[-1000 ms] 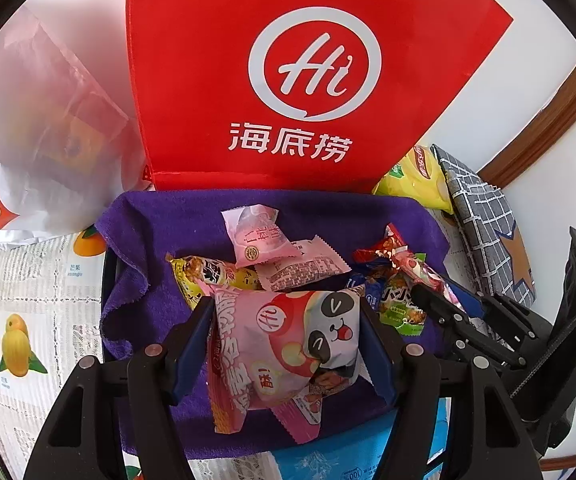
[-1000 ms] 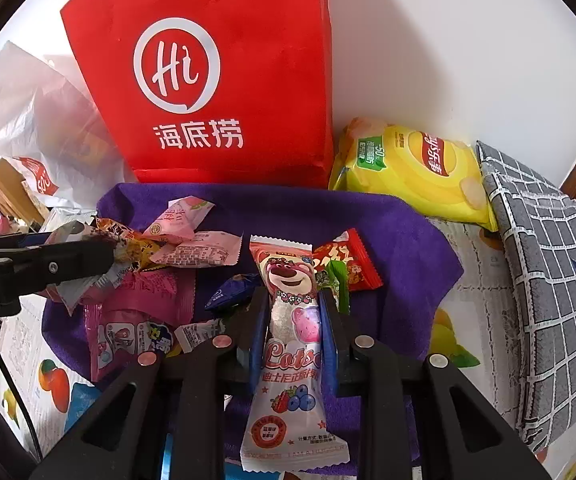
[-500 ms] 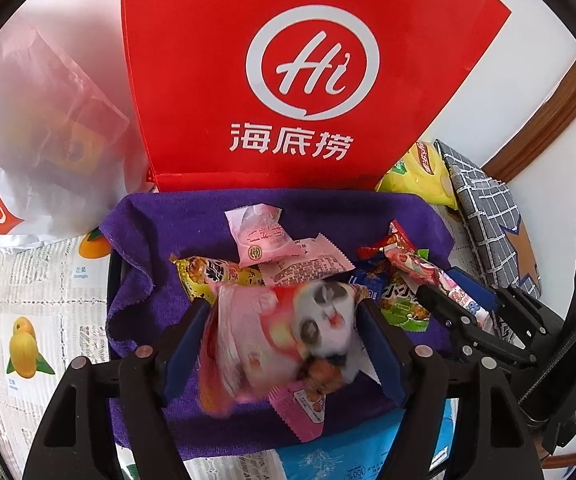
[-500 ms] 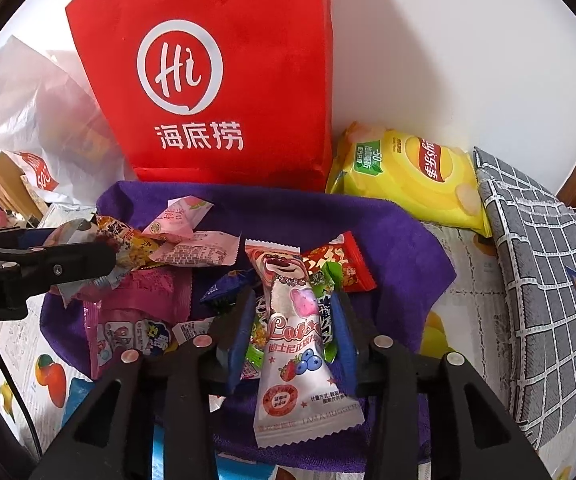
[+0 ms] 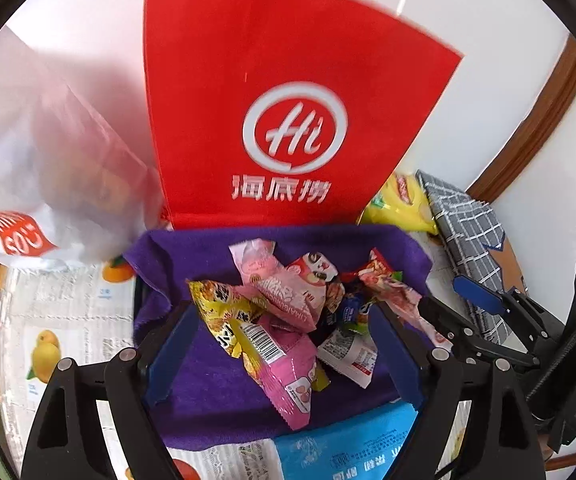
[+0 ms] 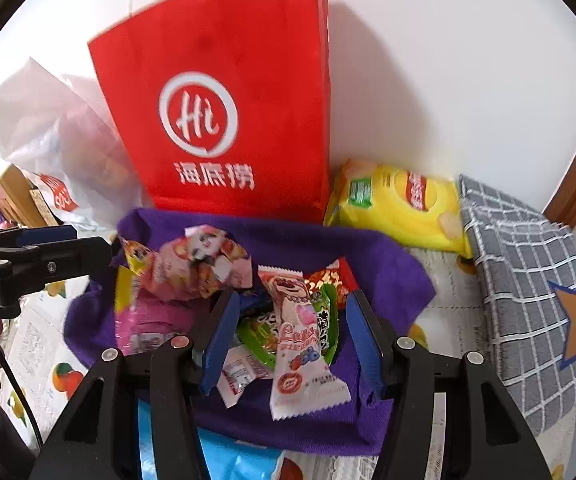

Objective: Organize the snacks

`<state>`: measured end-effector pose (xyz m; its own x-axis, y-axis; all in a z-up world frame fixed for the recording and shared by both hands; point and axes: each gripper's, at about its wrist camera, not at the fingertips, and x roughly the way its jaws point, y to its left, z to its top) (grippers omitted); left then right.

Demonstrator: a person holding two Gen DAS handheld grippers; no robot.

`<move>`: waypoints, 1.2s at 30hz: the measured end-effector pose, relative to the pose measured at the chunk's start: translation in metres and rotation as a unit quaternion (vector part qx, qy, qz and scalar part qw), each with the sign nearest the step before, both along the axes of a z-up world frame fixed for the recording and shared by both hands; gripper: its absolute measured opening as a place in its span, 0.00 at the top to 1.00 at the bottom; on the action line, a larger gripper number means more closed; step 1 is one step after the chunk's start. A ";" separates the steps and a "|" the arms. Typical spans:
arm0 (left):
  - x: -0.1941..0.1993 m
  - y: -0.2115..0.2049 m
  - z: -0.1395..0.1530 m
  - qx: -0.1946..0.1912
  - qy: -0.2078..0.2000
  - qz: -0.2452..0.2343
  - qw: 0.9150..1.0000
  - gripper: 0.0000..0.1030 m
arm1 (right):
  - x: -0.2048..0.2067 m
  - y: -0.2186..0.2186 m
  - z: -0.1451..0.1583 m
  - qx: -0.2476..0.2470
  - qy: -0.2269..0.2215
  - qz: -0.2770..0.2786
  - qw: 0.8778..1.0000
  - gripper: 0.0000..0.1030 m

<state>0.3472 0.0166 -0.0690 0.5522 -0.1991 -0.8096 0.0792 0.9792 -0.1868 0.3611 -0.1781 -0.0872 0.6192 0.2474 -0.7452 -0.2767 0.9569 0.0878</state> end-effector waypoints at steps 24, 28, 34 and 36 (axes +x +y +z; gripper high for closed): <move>-0.191 -0.008 0.076 0.034 -0.130 0.017 0.991 0.06 | -0.184 -0.025 0.085 -0.002 -0.064 -0.058 0.996 0.39; -0.216 -0.011 0.081 0.044 -0.143 0.021 0.989 0.06 | -0.213 -0.034 0.090 0.003 -0.086 -0.067 0.994 0.15; -0.243 -0.016 0.087 0.051 -0.152 0.029 0.987 0.06 | -0.240 -0.041 0.095 0.009 -0.095 -0.072 0.993 0.07; -0.250 -0.018 0.087 0.053 -0.154 0.032 0.986 0.06 | -0.245 -0.042 0.096 0.008 -0.095 -0.075 0.993 0.05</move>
<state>0.0973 -0.0016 0.0180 0.7840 -0.0796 -0.6156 0.0536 0.9967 -0.0606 0.1162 -0.2204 0.0088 0.7793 0.1526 -0.6077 -0.1450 0.9875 0.0621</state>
